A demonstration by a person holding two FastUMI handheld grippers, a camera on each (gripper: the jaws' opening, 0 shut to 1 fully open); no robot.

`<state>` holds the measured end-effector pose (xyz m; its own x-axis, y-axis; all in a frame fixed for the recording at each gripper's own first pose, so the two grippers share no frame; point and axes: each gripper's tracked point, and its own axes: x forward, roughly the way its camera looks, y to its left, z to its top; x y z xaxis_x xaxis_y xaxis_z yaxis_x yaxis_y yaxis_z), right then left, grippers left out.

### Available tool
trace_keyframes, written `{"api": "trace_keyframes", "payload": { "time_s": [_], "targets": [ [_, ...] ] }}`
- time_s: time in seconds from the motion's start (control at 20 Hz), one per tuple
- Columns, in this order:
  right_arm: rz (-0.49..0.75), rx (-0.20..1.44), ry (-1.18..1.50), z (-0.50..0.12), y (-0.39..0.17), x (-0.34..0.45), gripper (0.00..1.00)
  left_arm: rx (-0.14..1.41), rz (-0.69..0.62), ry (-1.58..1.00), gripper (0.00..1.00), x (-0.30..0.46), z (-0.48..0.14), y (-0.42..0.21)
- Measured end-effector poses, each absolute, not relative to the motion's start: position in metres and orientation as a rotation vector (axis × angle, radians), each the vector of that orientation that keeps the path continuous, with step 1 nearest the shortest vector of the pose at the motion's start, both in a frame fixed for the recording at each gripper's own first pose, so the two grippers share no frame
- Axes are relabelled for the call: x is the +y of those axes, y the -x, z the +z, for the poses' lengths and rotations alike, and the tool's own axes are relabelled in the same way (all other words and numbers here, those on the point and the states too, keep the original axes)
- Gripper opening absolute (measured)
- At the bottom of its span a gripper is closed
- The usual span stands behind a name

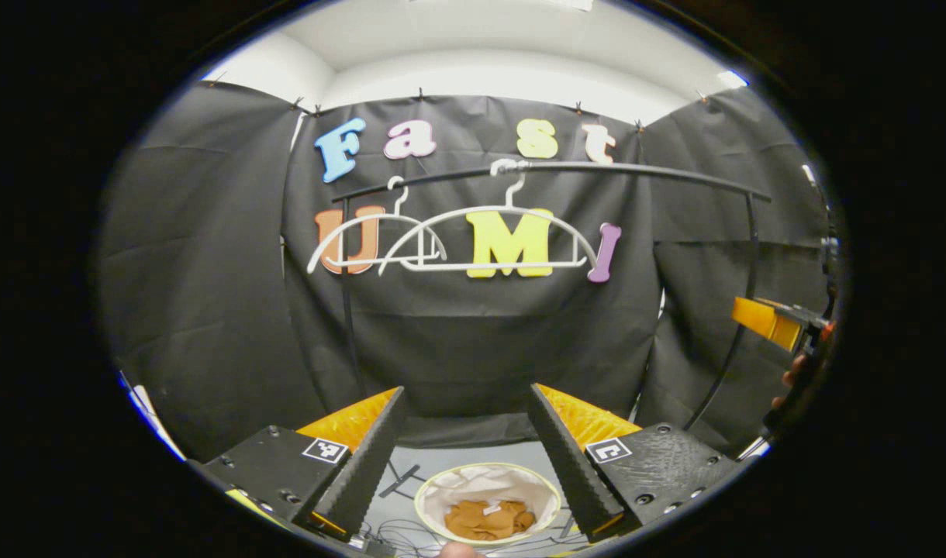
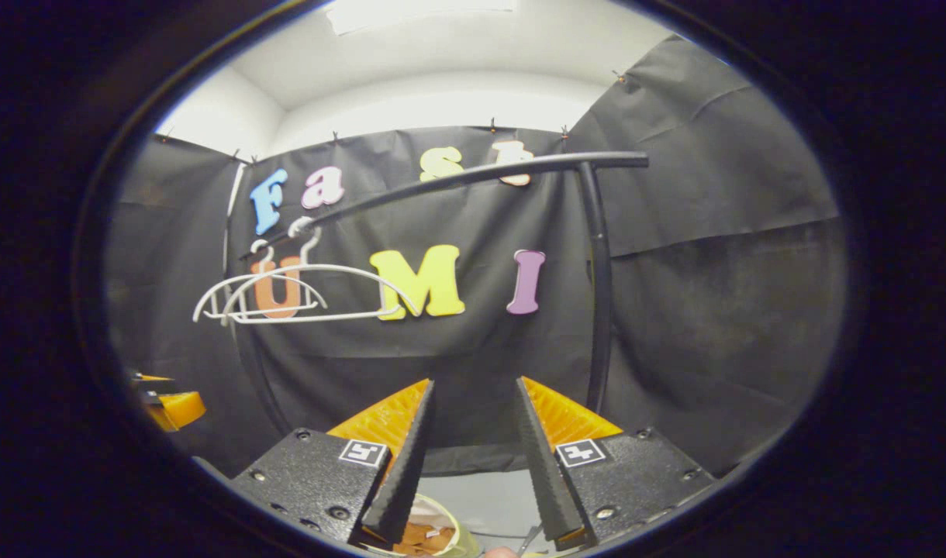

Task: Grasp the clothes on the hanger with both hands and then place them into the laundry hamper below.

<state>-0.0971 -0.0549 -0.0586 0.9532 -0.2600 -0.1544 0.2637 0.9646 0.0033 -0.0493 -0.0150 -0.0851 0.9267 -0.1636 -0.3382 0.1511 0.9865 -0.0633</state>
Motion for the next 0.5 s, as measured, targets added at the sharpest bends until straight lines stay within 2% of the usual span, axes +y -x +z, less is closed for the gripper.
{"api": "trace_keyframes", "payload": {
  "time_s": [0.25, 0.4, 0.5],
  "targets": [
    [-0.195, 0.11, -0.048, -0.022, 0.164, -0.066, 0.67, 0.232, -0.138, 0.056, 0.9, -0.042, -0.027, 0.104],
    [-0.169, 0.093, -0.04, -0.009, 0.196, -0.078, 0.7, 0.191, -0.115, 0.049, 1.0, -0.053, -0.002, 0.139],
    [-0.174, 0.08, -0.027, -0.002, 0.215, -0.086, 0.73, 0.178, -0.099, 0.034, 1.0, -0.057, 0.012, 0.161]
  ]
}}
